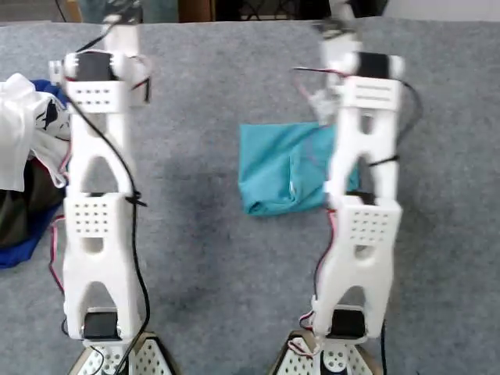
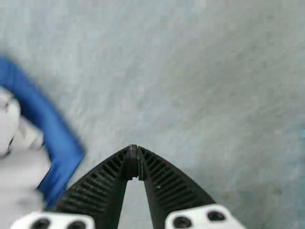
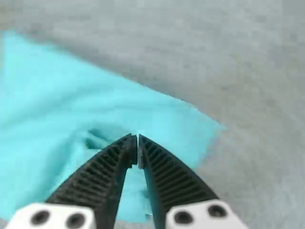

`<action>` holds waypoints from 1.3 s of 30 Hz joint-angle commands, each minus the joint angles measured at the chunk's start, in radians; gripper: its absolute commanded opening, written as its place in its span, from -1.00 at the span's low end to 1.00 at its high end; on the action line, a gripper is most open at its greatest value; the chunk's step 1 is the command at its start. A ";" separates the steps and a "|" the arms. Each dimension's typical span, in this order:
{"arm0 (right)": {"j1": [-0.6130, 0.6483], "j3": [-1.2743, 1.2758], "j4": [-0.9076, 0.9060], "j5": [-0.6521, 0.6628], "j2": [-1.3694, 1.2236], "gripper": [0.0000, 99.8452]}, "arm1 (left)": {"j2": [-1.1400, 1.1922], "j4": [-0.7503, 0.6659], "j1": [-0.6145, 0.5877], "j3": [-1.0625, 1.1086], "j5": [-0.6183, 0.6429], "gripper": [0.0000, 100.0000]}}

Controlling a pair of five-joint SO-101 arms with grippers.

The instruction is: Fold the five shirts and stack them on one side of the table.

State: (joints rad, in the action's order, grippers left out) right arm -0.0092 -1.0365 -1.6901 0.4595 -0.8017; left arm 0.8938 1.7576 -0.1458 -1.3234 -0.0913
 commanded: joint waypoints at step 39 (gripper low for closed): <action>0.103 -0.019 -0.015 0.080 -0.177 -0.97 | -0.801 -0.888 0.010 1.834 0.126 -0.94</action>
State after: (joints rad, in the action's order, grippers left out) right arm 0.1243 -1.0380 -1.6947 0.5286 -0.9751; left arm 0.1220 0.8907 -0.1565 0.5102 0.0253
